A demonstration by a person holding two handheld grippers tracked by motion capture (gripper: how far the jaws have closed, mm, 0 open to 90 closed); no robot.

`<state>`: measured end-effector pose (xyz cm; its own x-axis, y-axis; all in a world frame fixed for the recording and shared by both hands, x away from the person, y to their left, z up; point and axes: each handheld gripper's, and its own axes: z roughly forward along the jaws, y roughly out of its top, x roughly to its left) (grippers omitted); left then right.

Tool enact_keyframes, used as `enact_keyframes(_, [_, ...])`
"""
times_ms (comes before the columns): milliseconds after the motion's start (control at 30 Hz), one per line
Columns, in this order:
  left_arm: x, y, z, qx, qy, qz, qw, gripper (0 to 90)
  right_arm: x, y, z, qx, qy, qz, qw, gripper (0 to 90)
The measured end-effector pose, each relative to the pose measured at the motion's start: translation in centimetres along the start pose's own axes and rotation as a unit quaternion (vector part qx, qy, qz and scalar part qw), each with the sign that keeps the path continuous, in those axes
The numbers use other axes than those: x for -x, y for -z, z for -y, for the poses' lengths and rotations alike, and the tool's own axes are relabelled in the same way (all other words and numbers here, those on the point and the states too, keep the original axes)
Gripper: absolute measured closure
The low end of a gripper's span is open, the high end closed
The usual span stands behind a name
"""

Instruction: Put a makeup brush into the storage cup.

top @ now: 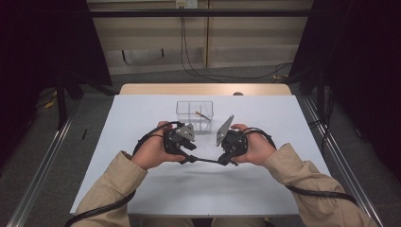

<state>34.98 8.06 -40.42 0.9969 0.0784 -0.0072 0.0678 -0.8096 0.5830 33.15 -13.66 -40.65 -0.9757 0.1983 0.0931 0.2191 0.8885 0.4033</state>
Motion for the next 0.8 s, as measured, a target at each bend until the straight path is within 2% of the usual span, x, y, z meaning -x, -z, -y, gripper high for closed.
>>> enact_keyframes(533, [0.6, -1.4, -0.5, -0.023, -0.021, 0.016, 0.9994, 67.9, -0.2, 0.3, -0.5, 0.009, 0.012, 0.001, 0.9999, 84.3])
enact_keyframes(700, [0.7, -1.7, -0.5, -0.029, -0.026, 0.022, 0.9990, 77.2, -0.2, 0.3, -0.6, 0.009, 0.014, 0.002, 0.9999, 84.3])
enact_keyframes(800, [0.7, -1.9, -0.4, -0.032, -0.026, 0.028, 0.9988, 79.6, -0.2, 0.5, -0.5, 0.012, 0.016, 0.003, 0.9998, 84.3])
